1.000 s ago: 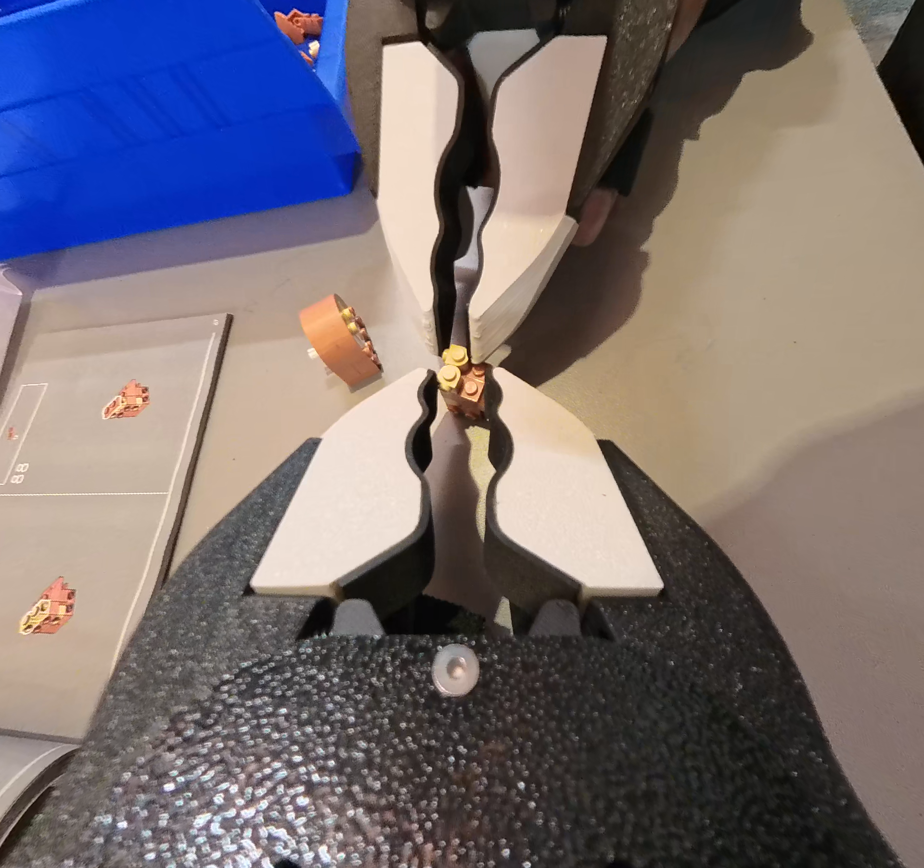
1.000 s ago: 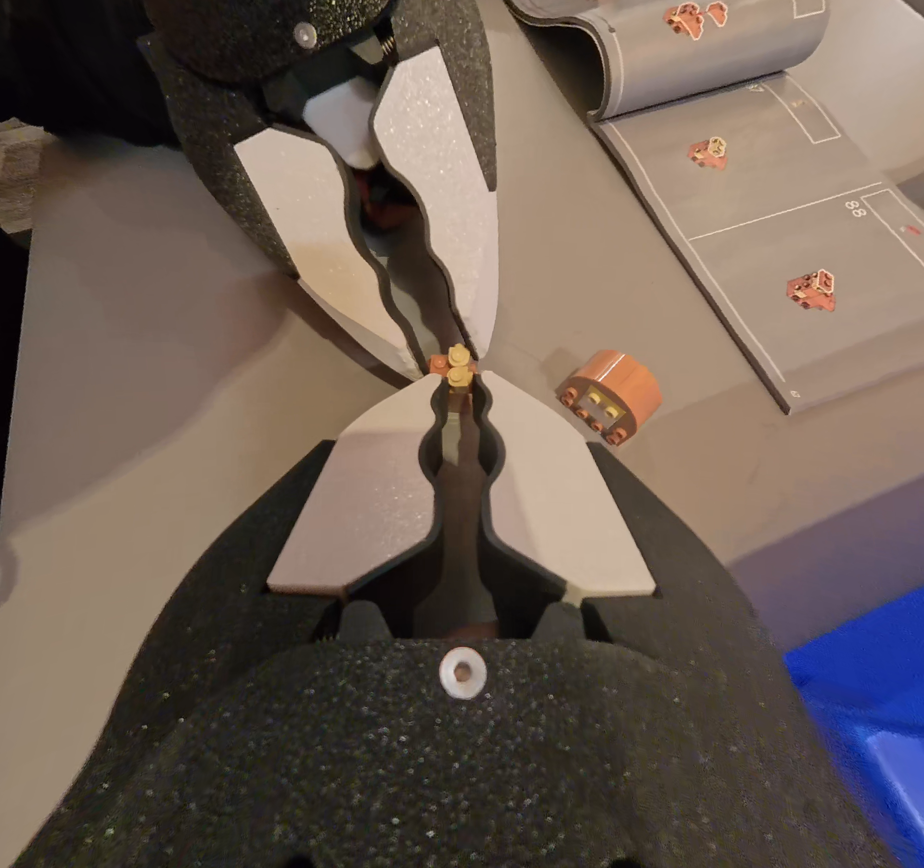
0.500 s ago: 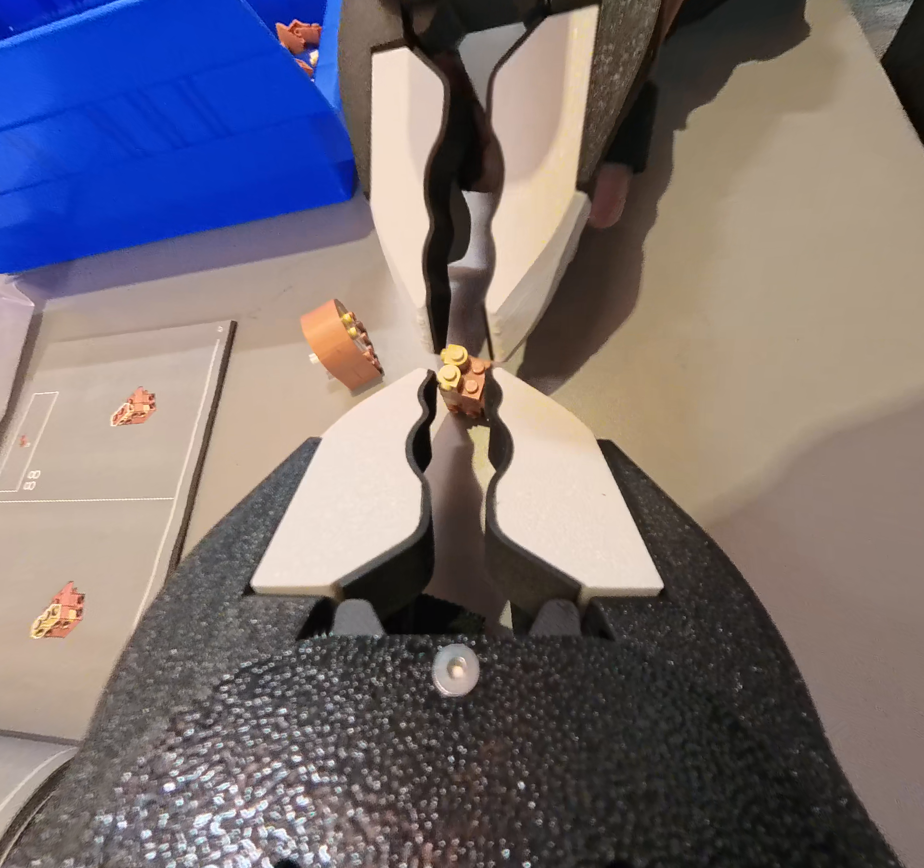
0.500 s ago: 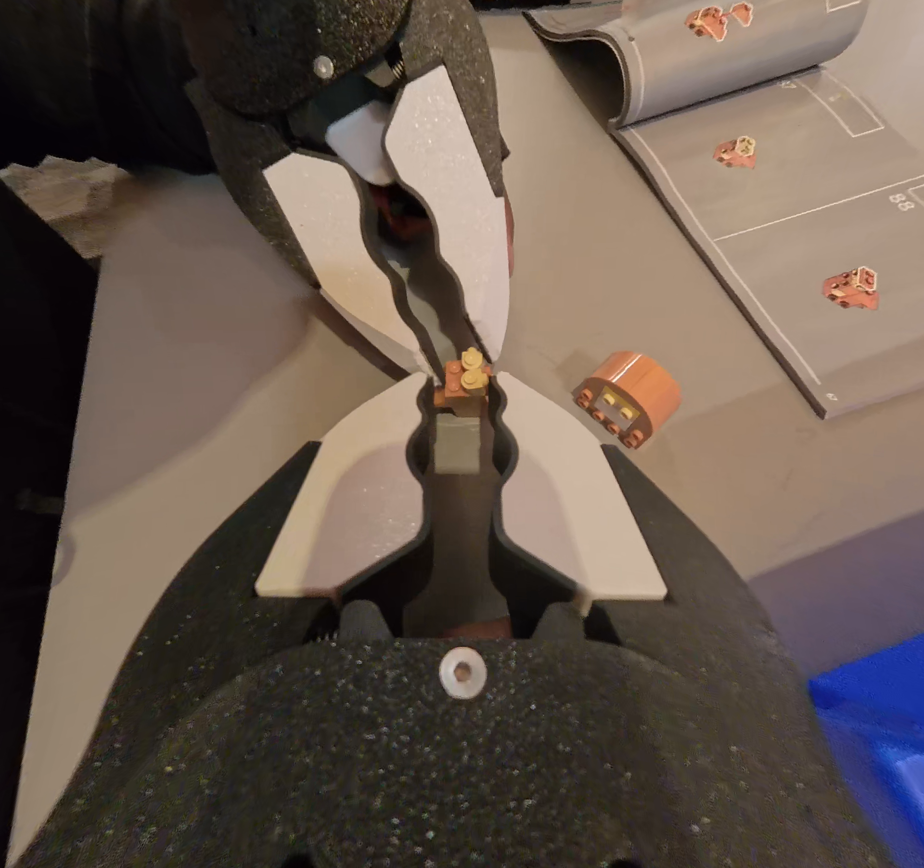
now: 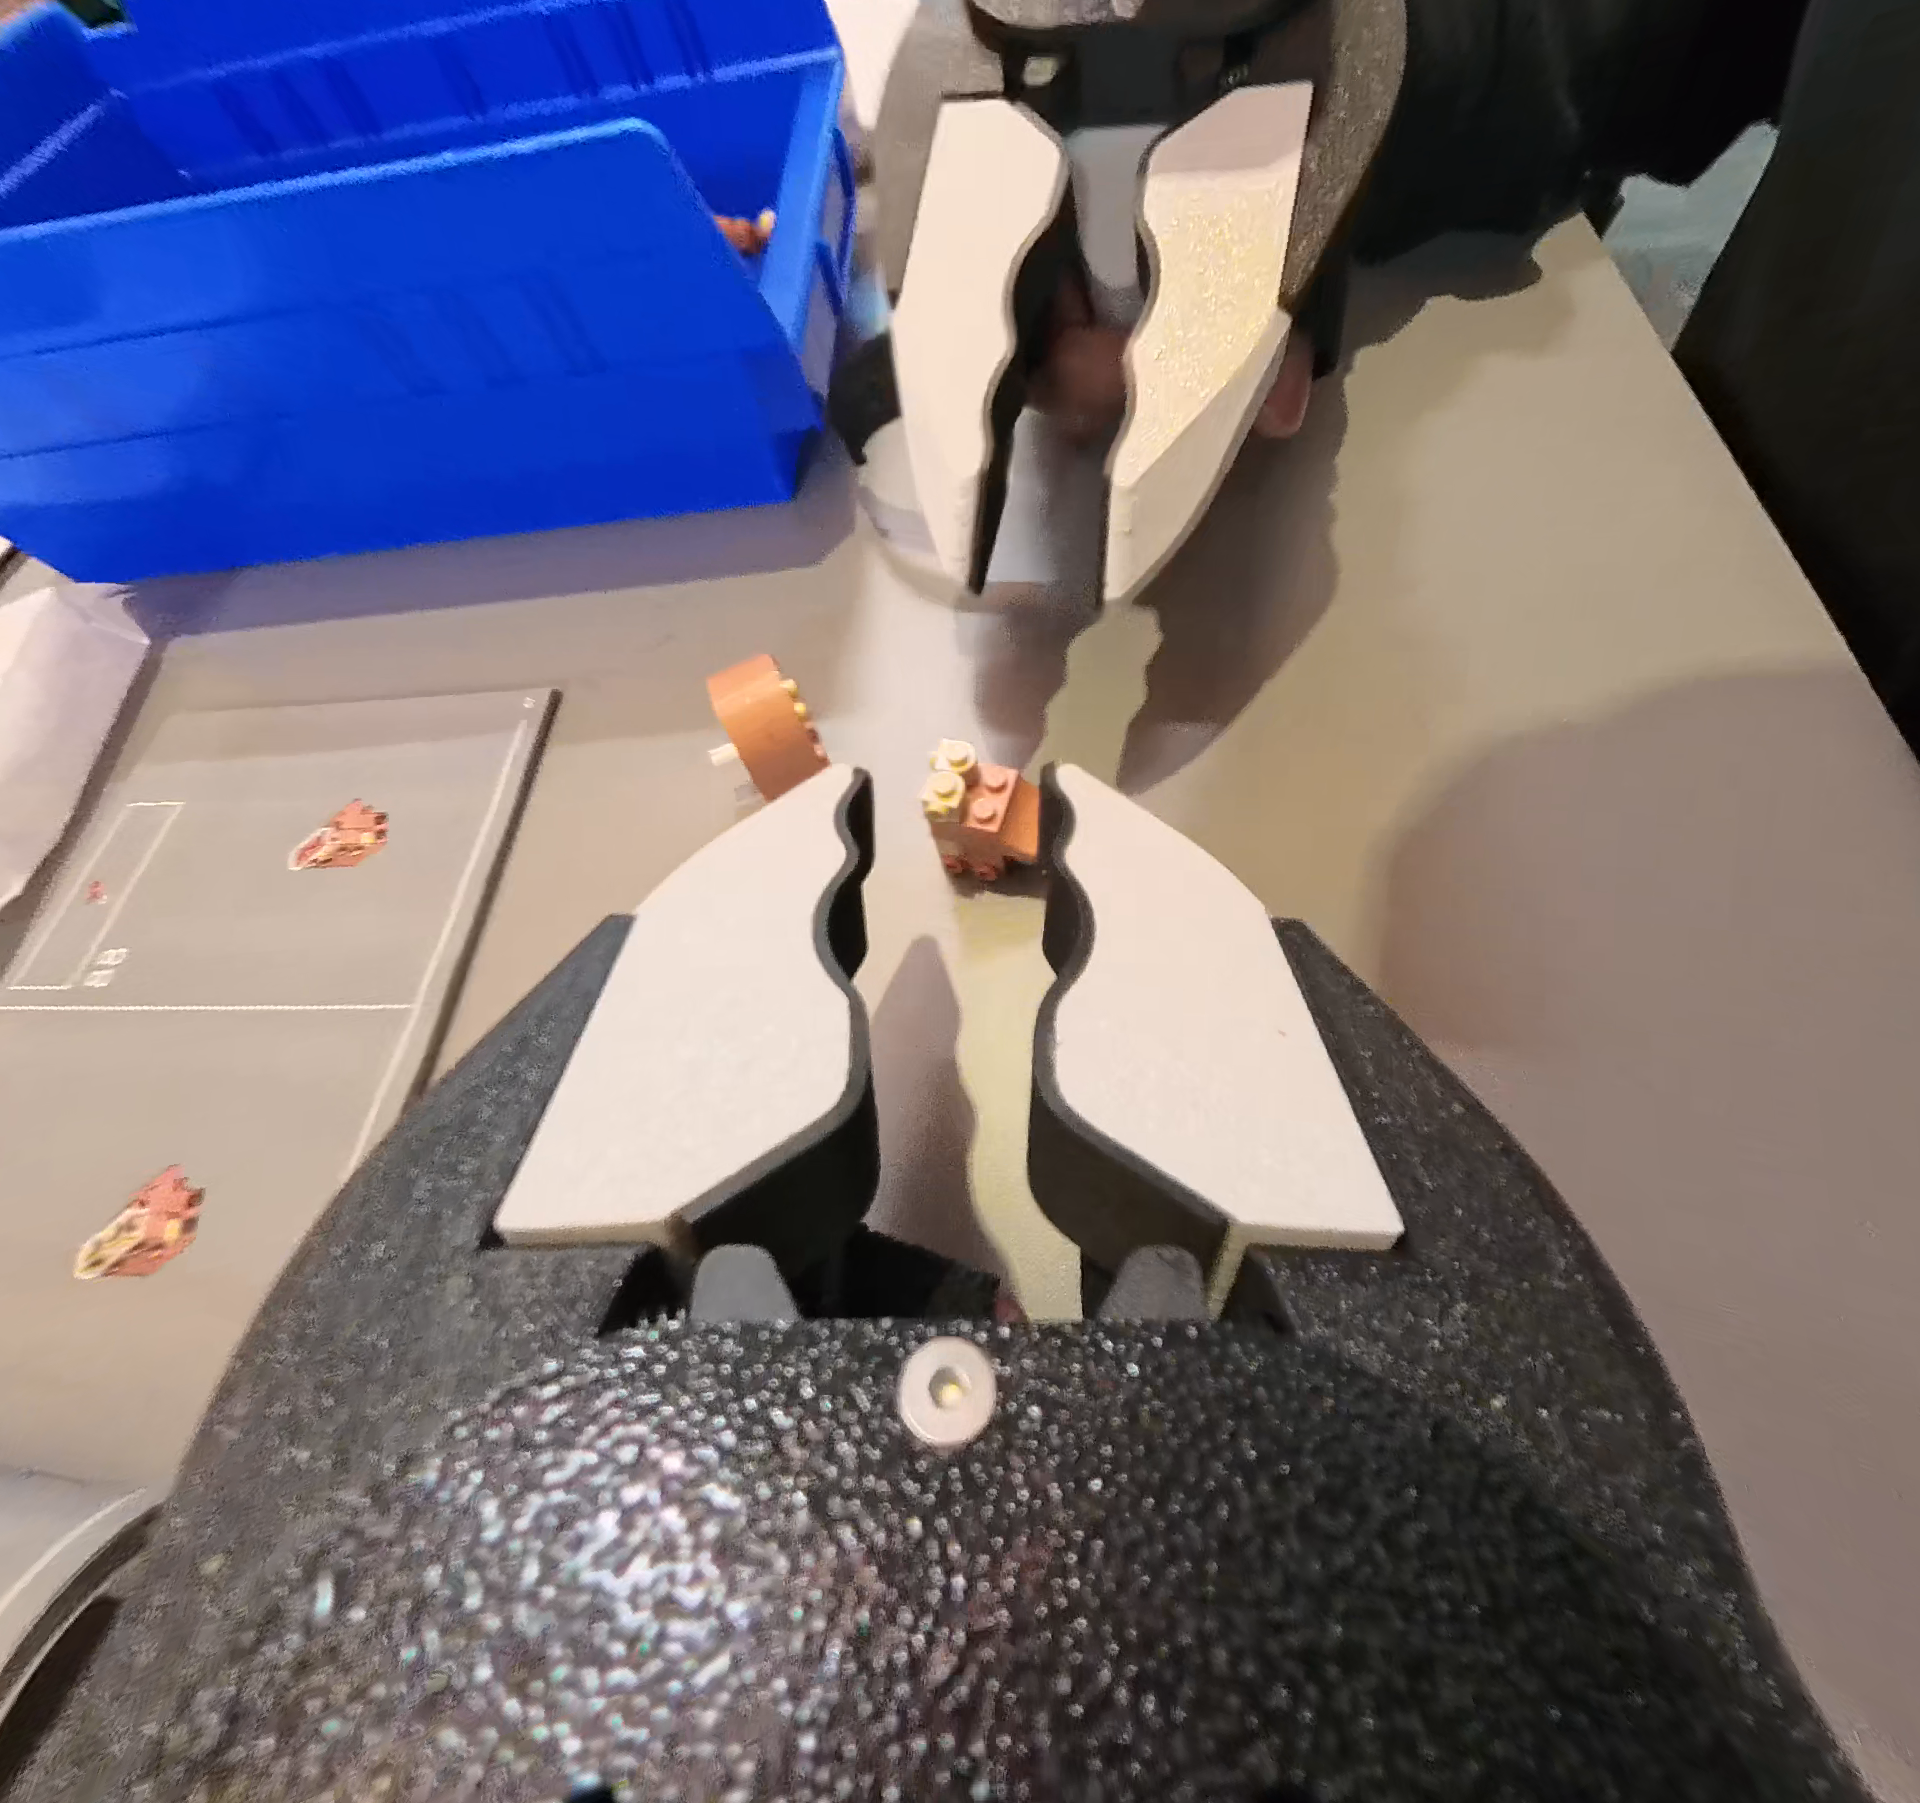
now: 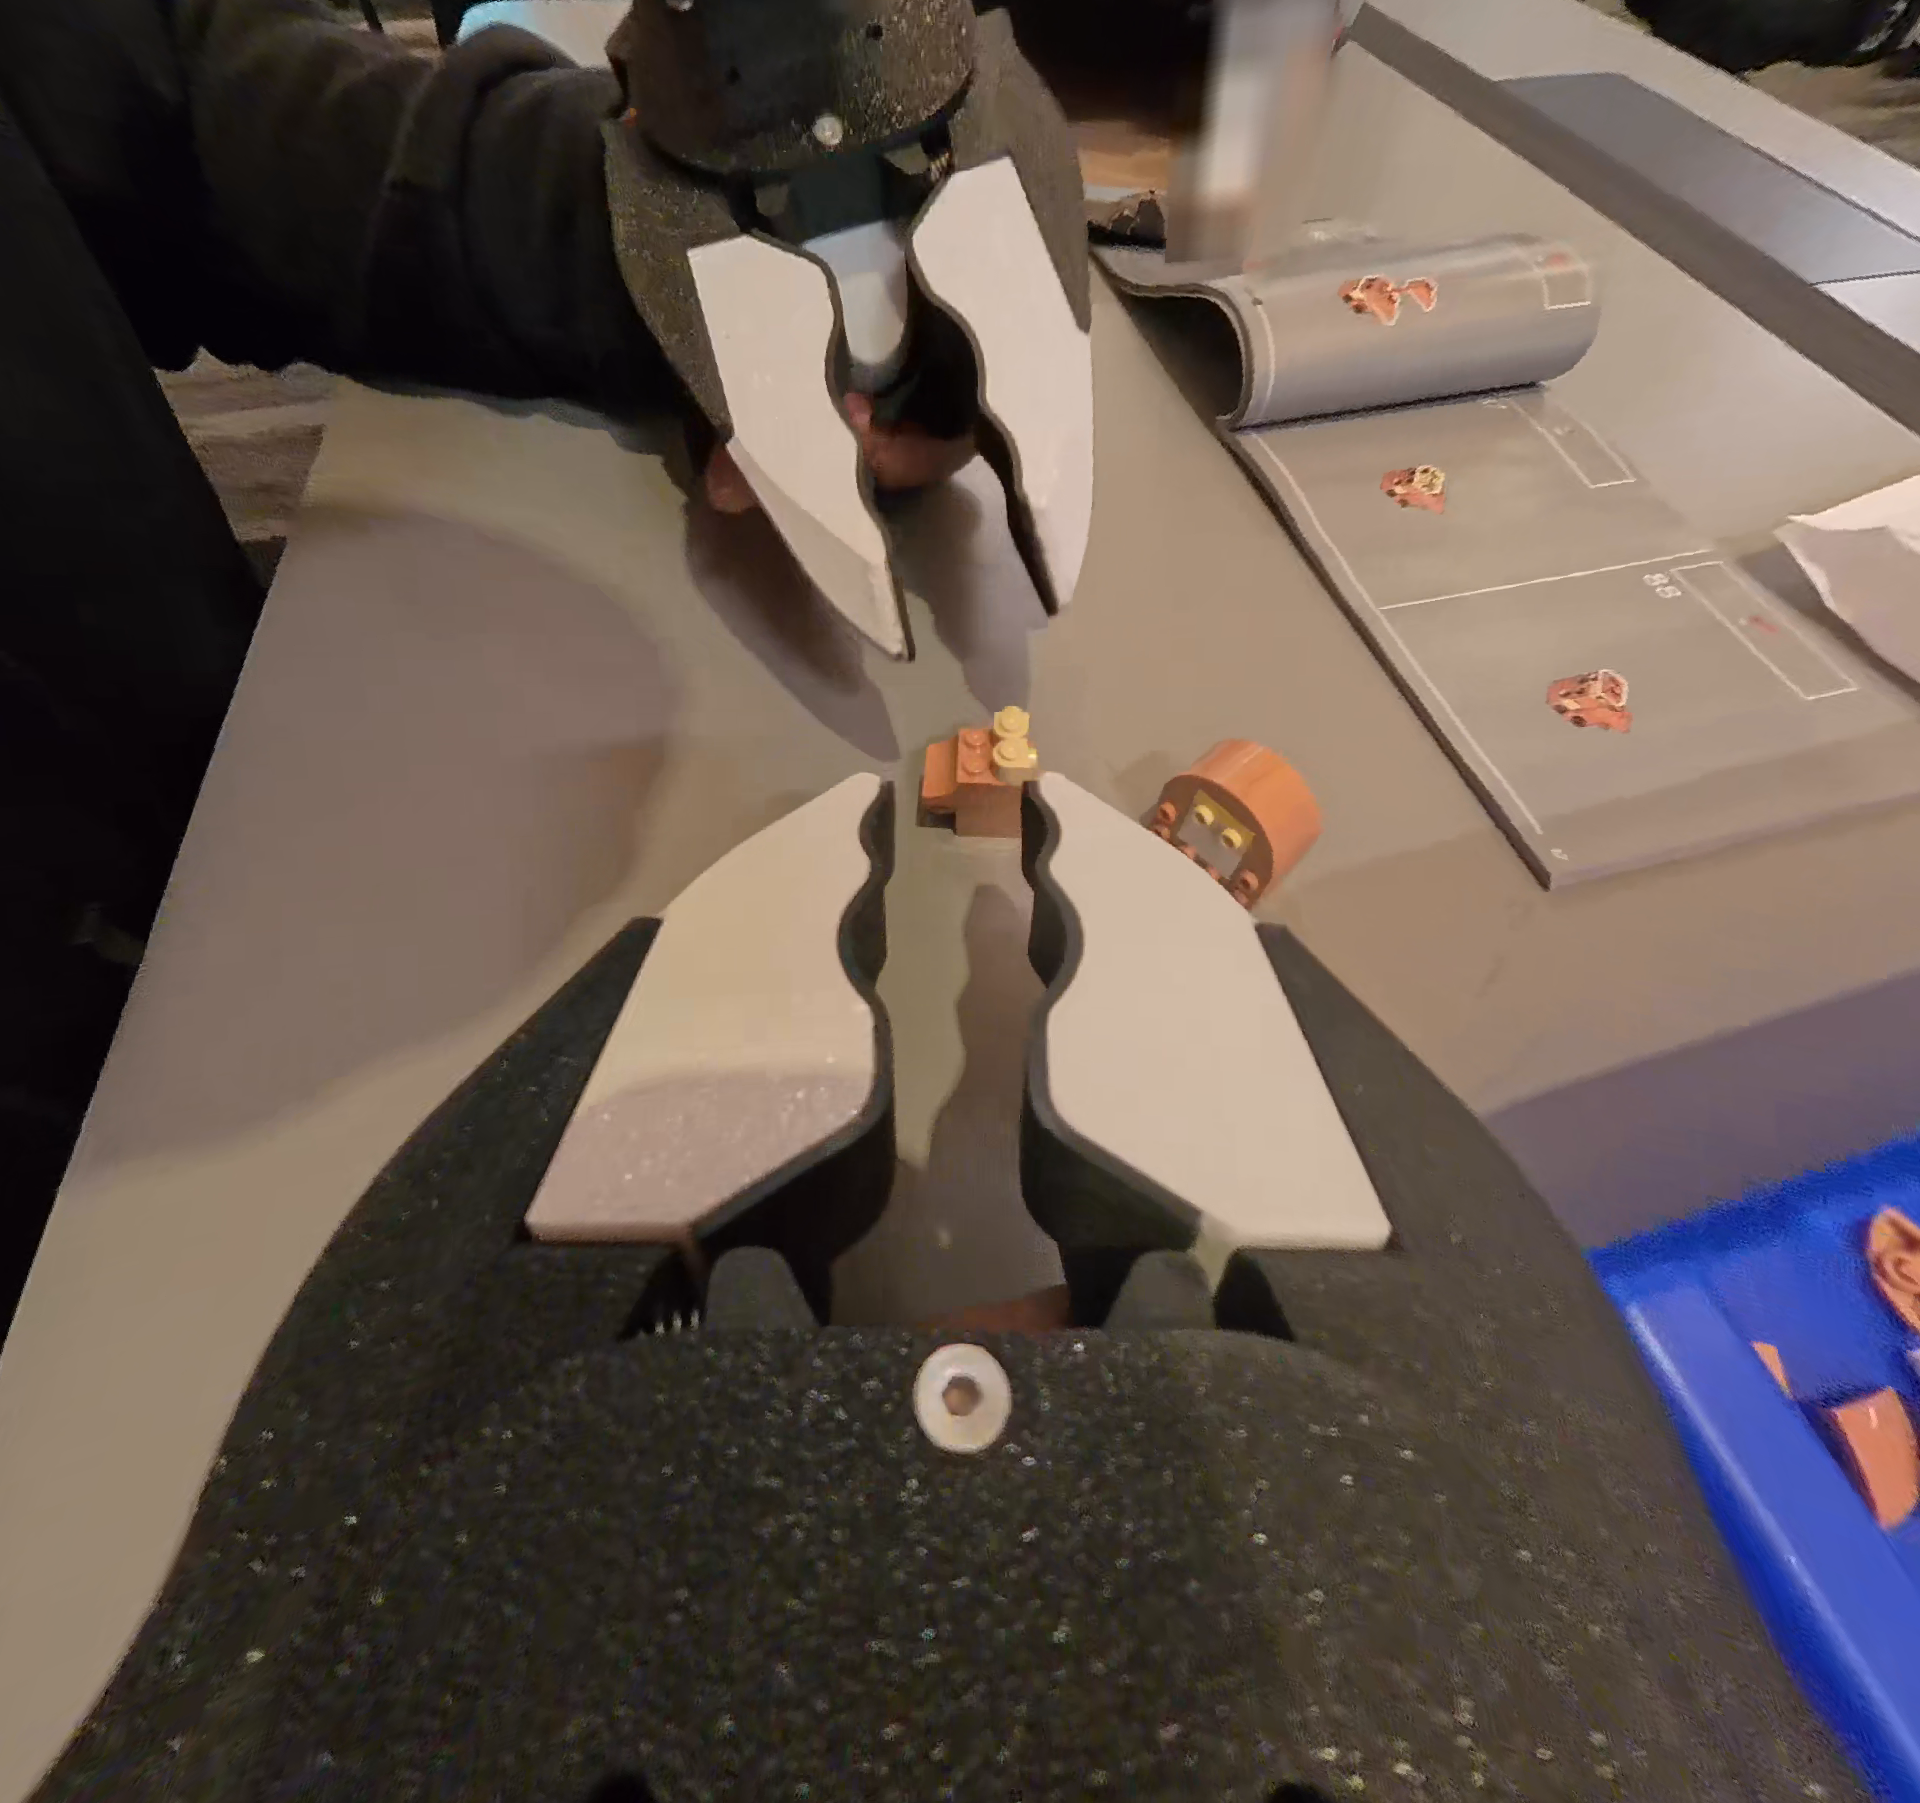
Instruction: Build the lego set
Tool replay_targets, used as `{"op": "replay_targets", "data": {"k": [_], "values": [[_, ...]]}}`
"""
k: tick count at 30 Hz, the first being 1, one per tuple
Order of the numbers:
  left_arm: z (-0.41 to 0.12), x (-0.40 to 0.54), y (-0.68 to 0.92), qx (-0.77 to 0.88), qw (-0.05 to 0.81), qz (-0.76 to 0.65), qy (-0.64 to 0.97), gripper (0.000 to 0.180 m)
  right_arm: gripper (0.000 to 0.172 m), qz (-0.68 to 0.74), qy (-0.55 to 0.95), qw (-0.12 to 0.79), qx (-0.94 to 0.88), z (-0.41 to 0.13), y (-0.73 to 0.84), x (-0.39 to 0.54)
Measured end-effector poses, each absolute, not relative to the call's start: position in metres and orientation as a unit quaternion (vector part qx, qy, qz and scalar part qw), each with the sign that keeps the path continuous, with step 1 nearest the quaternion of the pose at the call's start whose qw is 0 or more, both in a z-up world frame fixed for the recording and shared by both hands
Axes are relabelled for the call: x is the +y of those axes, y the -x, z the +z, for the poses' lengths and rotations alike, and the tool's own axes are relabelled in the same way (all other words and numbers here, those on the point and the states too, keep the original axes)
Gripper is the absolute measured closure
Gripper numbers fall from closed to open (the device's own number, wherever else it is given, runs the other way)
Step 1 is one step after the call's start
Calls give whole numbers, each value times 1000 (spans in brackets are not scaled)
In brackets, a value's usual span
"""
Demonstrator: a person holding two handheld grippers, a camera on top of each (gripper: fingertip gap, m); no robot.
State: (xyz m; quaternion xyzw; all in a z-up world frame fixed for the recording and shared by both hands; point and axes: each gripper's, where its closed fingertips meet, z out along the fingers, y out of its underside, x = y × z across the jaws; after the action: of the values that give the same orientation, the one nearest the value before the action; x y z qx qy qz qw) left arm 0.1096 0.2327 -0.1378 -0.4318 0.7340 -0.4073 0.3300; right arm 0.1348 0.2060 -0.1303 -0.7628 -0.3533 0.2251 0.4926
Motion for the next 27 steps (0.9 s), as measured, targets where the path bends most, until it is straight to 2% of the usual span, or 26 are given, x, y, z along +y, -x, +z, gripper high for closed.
{"op": "replay_targets", "data": {"k": [7,18,27], "values": [[-127,254,-111,696,371,-415,454,152,152,222,750,528,-332,-120,-149,203],[-146,246,-114,743,379,-341,433,162,156,224,763,532,-292,-119,-158,211],[-146,250,-110,740,381,-339,438,163,159,263,761,531,-262,-114,-162,214]]}}
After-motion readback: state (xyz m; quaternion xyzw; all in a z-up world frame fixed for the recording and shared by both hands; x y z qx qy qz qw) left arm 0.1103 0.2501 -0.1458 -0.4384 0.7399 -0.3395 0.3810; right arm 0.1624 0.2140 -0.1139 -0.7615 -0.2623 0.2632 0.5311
